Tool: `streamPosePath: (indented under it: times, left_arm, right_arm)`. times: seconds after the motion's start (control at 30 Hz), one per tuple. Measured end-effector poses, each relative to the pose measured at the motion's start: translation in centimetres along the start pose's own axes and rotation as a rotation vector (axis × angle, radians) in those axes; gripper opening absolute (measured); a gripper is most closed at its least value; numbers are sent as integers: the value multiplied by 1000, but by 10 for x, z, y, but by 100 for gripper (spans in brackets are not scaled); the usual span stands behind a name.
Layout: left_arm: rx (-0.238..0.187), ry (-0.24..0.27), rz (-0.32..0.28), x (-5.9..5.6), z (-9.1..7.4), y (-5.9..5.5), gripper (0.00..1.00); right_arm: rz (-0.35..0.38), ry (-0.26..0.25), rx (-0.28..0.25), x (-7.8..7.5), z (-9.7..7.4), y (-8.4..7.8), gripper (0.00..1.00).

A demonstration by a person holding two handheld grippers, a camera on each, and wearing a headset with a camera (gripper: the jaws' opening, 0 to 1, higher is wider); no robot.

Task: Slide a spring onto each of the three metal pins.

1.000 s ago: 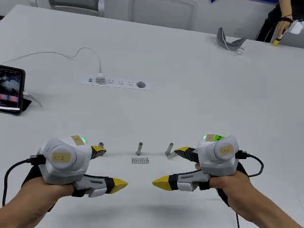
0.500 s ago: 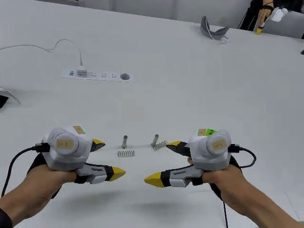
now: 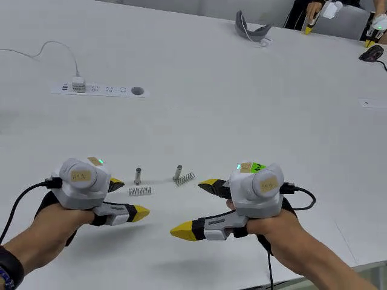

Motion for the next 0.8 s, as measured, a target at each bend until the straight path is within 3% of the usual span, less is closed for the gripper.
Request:
streamPosePath:
  times: [0.17,0.33,0.7,0.8]
  left_arm:
    - [-2,3,-41,8,13,-2,55]
    - [7,3,-44,11,22,-4,51]
    - [59,40,25,13,22,-8,32]
    - [56,53,29,17,23,-7,27]
  right_arm:
    - [22,-1,4,1,-3,-6,78]
    - [34,-10,13,0,-6,-12,77]
    - [50,-27,27,-6,-12,-20,77]
    - [51,-24,28,-6,-12,-20,76]
Point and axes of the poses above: the centre of the closed fingertips' face, and the gripper's own axes: z roughly forward along the fingers, x roughly to its left, y roughly out of its top, the point moved 3 cm from there along -z, roughly backward along the fingers, and after that the axes turned 8 degrees about -y, right-handed, at the moved point
